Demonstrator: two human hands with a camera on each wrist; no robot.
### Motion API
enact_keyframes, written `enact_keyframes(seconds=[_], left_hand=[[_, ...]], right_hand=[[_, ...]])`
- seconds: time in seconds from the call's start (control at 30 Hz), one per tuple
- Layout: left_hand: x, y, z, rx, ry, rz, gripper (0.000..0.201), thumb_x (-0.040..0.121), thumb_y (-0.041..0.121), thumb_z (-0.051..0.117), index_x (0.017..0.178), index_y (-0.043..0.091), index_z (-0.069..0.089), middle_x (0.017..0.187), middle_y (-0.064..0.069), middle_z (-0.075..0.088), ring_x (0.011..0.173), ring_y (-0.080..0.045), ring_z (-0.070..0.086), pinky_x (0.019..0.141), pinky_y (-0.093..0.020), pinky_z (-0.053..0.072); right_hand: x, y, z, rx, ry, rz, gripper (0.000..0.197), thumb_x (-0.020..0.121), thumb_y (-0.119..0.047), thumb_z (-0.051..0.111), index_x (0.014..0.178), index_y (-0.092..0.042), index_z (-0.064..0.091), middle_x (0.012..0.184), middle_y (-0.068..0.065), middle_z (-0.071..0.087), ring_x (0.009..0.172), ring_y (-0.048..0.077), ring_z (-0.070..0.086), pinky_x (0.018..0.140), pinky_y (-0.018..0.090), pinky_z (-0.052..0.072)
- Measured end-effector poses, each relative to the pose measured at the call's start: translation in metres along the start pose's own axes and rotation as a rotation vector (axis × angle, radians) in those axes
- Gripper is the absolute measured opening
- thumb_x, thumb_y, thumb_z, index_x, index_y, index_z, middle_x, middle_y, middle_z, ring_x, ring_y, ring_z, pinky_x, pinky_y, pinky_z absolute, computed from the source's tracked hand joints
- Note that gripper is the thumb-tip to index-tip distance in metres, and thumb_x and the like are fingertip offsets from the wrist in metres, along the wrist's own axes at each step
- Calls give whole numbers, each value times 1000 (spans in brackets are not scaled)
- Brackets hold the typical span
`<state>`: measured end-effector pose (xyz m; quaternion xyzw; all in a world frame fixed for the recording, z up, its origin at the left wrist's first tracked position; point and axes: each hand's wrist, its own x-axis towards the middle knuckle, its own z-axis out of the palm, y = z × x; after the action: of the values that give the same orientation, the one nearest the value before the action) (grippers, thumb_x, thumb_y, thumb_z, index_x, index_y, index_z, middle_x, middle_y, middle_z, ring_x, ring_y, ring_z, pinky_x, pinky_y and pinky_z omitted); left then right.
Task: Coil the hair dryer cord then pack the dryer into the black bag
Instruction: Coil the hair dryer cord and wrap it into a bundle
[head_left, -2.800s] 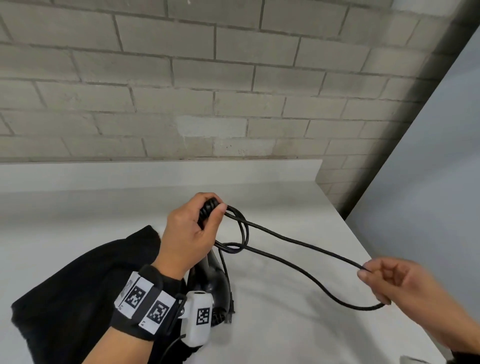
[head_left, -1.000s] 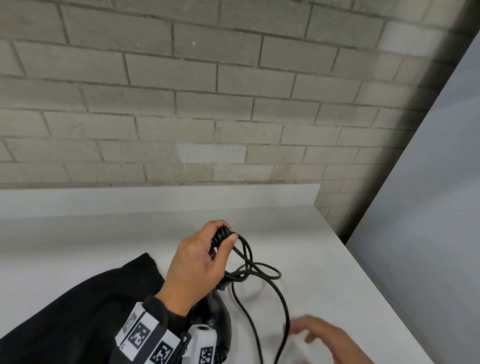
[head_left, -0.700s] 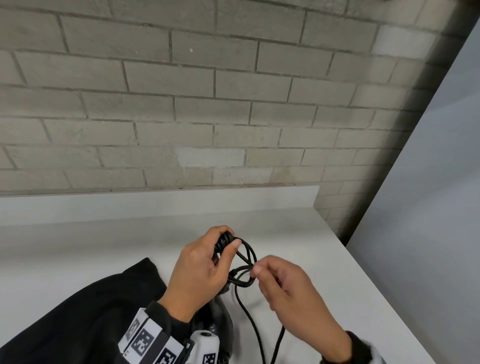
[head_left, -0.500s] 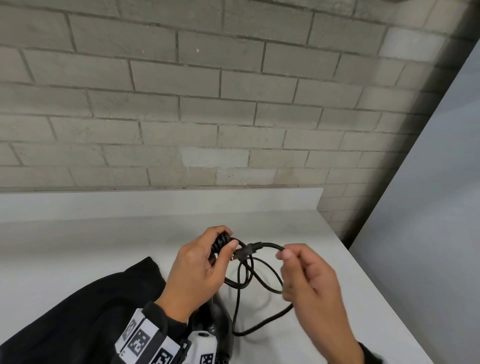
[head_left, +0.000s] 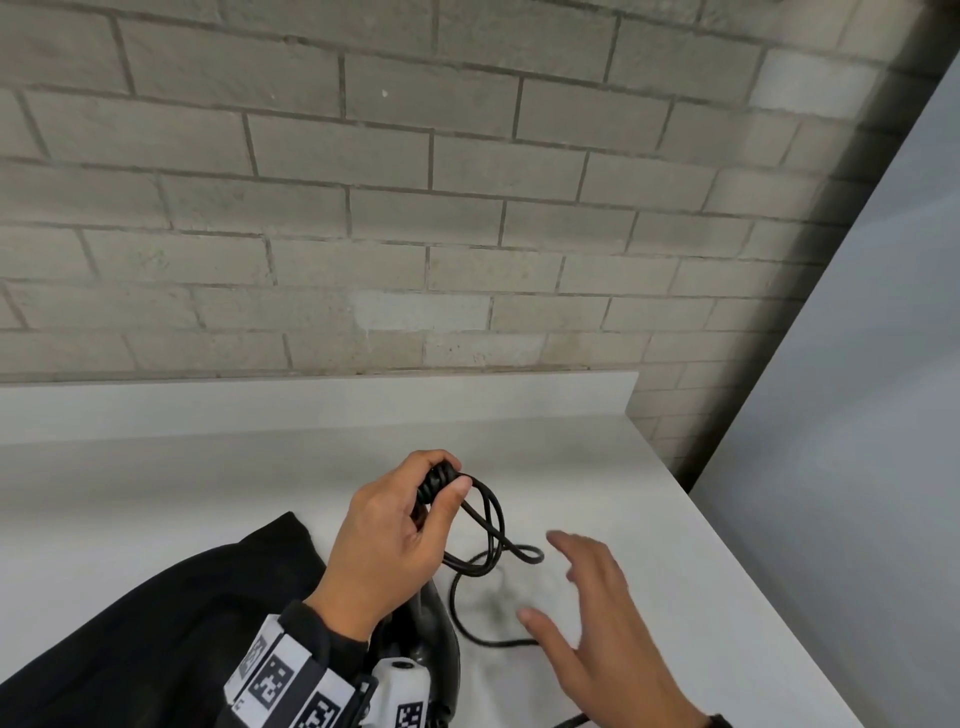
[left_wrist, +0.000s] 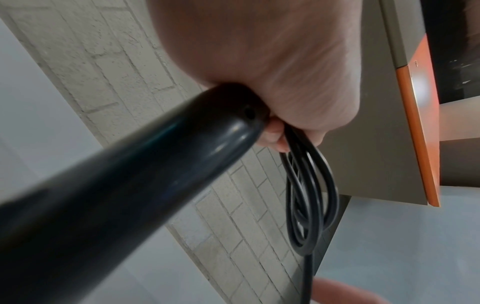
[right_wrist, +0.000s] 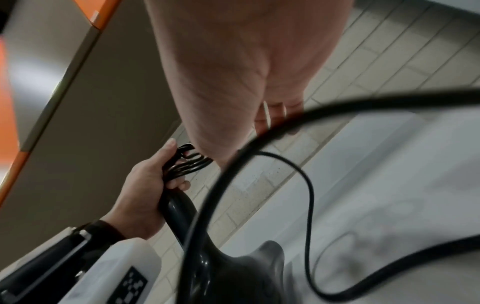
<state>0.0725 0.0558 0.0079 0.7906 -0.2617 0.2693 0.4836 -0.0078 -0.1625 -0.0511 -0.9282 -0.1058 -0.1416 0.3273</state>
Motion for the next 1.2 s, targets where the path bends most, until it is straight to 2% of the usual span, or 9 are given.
enact_keyframes(seconds=[0.07, 0.17, 0.3, 0.5, 0.6, 0.77, 0.97, 1.1, 1.2], left_hand=[[0, 0, 0, 7, -4, 1, 30, 94, 45, 52, 104, 19, 65, 71, 11, 62, 60, -13, 59, 56, -23, 47], [0, -6, -5, 12, 13, -29, 27, 93, 46, 52, 104, 24, 64, 70, 11, 62, 60, -14, 60, 57, -25, 48], [1, -12, -16, 4, 9, -34, 27, 92, 47, 53, 104, 25, 64, 74, 15, 63, 66, -10, 62, 60, -18, 49], [-3, -3, -13, -67, -134, 75, 32, 95, 58, 49, 109, 31, 60, 82, 14, 66, 67, -8, 63, 61, -24, 50], [-5, 2, -7, -114, -180, 128, 33, 92, 57, 57, 110, 30, 59, 79, 11, 65, 61, -12, 62, 56, -32, 51], [-6, 5, -1, -115, -129, 147, 40, 81, 53, 75, 104, 22, 64, 70, 11, 61, 47, -10, 54, 46, -32, 49], [-7, 9, 0, -83, -80, 193, 30, 94, 43, 58, 99, 14, 65, 65, 22, 49, 46, -7, 50, 46, -24, 45], [-8, 6, -2, -72, -26, 166, 31, 97, 47, 52, 103, 18, 62, 66, 7, 60, 51, -11, 57, 48, -30, 47], [-8, 5, -2, -73, 3, 155, 29, 98, 49, 50, 103, 22, 60, 71, 6, 64, 55, -13, 61, 50, -33, 49]], right_hand=[[13, -5, 5, -47, -26, -40, 45, 93, -55, 46, 135, -40, 37, 139, -25, 30, 130, -8, 26, 106, 14, 28], [29, -20, -4, 52, -7, -116, 8, 98, -44, 42, 100, -43, 49, 104, -28, 52, 102, -5, 50, 91, 19, 39], [41, -49, -35, 216, 180, -208, 10, 97, -31, 49, 91, -32, 57, 81, -17, 56, 74, 4, 53, 68, 11, 39], [72, -84, -64, 294, 299, -317, 12, 96, -21, 57, 92, -16, 68, 80, -23, 59, 73, 3, 57, 68, 9, 40], [86, -90, -61, 382, 295, -278, 12, 95, -18, 61, 92, -13, 71, 75, -23, 60, 70, 6, 60, 67, 10, 41], [93, -90, -41, 491, 297, -109, 11, 92, -18, 65, 85, -17, 73, 63, -18, 61, 58, 5, 55, 59, 16, 45], [89, -90, -21, 602, 300, 38, 11, 91, -19, 67, 82, -19, 73, 64, -2, 68, 60, 12, 64, 61, 26, 54], [83, -86, -15, 679, 266, 116, 10, 93, -21, 64, 87, -27, 69, 61, 6, 64, 58, 14, 57, 59, 23, 47], [78, -84, -12, 718, 213, 201, 16, 95, -22, 60, 83, -27, 69, 64, 4, 63, 60, 13, 55, 60, 25, 45]])
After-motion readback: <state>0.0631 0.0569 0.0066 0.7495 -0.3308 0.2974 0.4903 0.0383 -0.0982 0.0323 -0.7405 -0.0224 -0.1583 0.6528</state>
